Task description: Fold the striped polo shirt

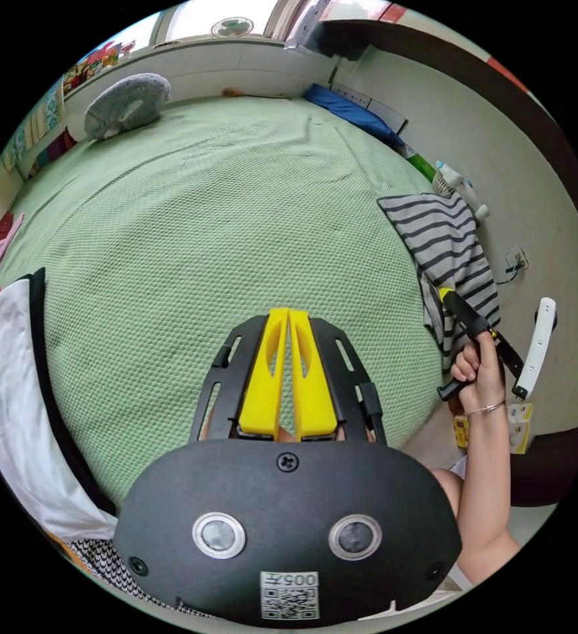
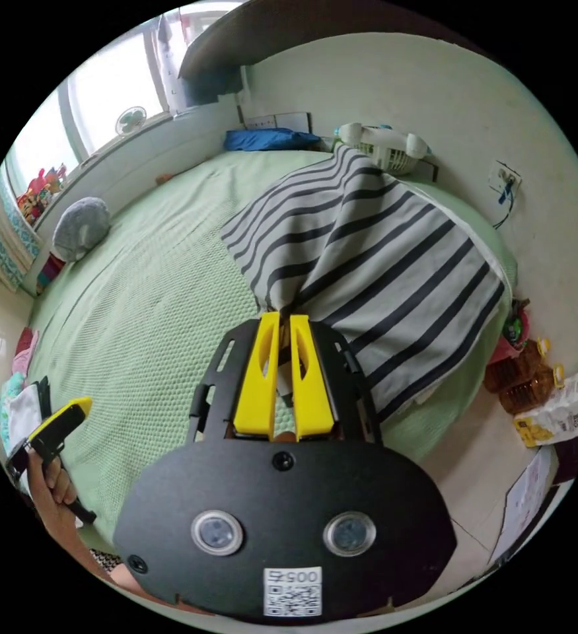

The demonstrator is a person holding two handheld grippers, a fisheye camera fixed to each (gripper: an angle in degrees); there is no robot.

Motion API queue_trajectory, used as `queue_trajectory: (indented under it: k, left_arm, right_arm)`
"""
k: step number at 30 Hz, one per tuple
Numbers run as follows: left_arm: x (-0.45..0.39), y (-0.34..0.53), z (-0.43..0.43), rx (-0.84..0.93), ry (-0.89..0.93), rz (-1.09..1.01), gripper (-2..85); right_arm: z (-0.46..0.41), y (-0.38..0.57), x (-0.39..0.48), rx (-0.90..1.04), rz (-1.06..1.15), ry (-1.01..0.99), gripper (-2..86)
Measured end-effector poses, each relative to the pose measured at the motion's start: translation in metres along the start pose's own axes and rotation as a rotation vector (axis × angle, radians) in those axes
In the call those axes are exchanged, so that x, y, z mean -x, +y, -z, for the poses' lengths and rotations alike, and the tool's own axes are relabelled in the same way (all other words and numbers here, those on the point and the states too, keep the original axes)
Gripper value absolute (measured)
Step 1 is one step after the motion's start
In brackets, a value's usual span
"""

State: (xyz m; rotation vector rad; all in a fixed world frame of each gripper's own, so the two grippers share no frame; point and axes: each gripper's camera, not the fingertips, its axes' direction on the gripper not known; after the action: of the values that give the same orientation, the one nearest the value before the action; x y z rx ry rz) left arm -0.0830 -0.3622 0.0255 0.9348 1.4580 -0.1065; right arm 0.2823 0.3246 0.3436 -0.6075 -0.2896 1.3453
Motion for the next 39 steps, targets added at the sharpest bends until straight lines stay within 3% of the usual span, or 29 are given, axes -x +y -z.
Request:
queue_trajectory:
  k: [13,21,31,39]
  left_arm:
    - [0.035,-0.018,-0.011,0.014,0.050,0.045,-0.6]
    - [0.070,-0.019,-0.007,0.006,0.052,0.087,-0.7]
    - [0.114,-0.013,0.007,-0.012,0.054,0.136,-0.7]
    - [0.173,0.003,0.034,-0.079,0.003,0.284,-0.7]
  right_arm:
    - [-0.029,-0.018,0.035,0.113,0.098,-0.348,-1.2]
    - [-0.047,-0.016,0.093,0.178,0.263,-0.326,-1.2]
    - [-0.065,-0.013,0.149,0.298,0.390,-0.459,-1.2]
    - [-0.048,0.017,0.218,0.360,0.721,-0.590,-1.3]
